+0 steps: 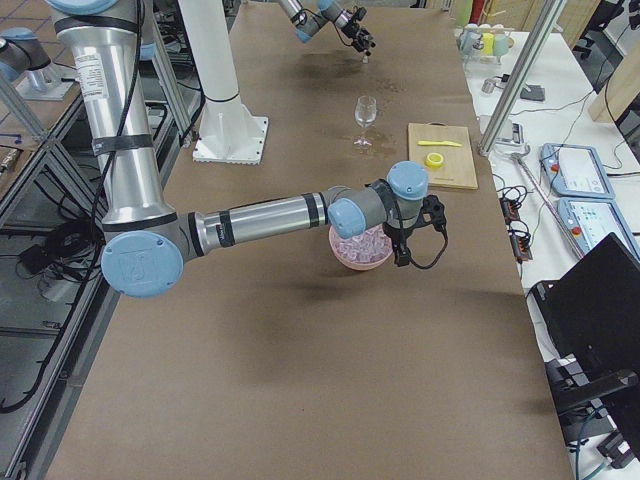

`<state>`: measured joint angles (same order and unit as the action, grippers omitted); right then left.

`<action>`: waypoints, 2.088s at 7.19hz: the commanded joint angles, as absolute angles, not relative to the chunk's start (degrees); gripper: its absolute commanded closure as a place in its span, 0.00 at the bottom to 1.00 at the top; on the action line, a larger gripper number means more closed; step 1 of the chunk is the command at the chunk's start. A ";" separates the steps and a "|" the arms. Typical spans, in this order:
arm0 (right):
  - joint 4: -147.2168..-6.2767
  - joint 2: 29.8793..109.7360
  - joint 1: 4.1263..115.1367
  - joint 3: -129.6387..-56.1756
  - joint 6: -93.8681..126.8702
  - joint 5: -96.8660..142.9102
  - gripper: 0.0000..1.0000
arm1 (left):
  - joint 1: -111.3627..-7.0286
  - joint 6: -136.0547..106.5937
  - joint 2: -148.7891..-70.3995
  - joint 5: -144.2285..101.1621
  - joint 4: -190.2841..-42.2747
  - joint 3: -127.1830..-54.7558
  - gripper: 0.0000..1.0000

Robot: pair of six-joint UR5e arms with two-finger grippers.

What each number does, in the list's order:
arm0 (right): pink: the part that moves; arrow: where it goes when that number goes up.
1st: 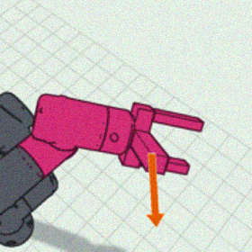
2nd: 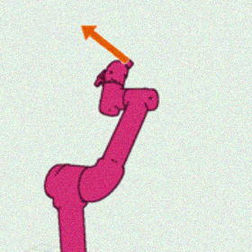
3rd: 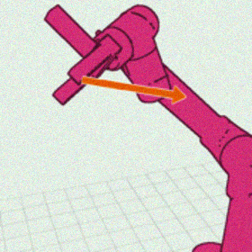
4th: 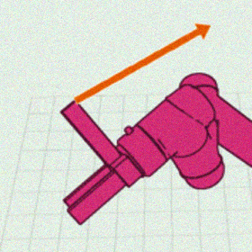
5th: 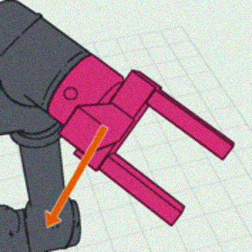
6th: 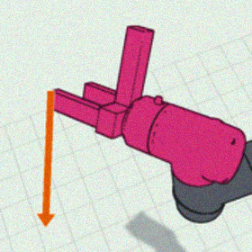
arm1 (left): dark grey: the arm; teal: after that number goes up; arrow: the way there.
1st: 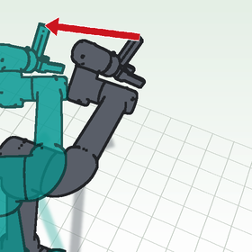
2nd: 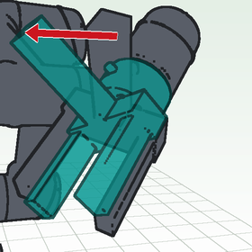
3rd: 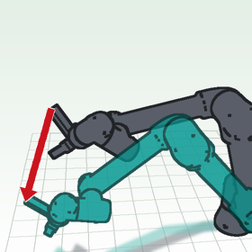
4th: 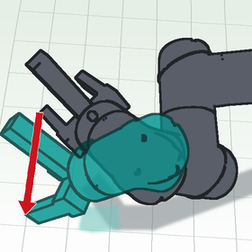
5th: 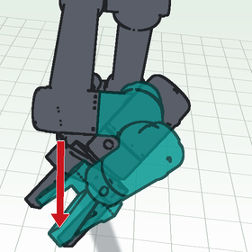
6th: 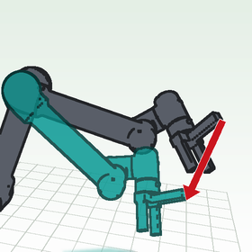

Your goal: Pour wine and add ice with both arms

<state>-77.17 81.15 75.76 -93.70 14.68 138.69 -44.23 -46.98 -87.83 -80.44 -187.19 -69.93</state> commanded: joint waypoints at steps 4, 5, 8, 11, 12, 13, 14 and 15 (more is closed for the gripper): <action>-77.17 81.21 75.76 -93.87 14.68 138.69 0.00 | -43.33 -47.02 -87.98 -79.80 -189.84 -67.06 1.00; -77.17 81.21 75.76 -93.95 14.85 138.69 0.00 | -43.33 -47.28 -87.98 -79.80 -190.02 -67.23 1.00; -77.17 81.21 75.76 -94.04 14.85 138.78 0.00 | -43.33 -47.20 -88.24 -80.24 -189.14 -72.85 1.00; -77.17 81.21 75.76 -95.53 15.55 138.87 0.00 | -43.24 -47.20 -95.34 -80.24 -181.28 -81.25 1.00; -76.82 81.21 75.76 -95.01 15.64 138.95 0.00 | -42.63 -47.20 -96.93 -80.16 -170.18 -89.39 1.00; -76.82 81.38 75.76 -95.18 15.64 139.48 0.00 | -40.36 -46.50 -98.16 -79.90 -157.02 -98.43 1.00; -76.82 81.65 75.76 -95.36 15.64 139.83 0.00 | -38.34 -46.32 -104.00 -79.11 -145.66 -102.70 1.00; -76.82 81.56 75.76 -95.27 15.64 139.83 0.00 | -33.62 -46.23 -108.24 -71.97 -139.46 -103.53 1.00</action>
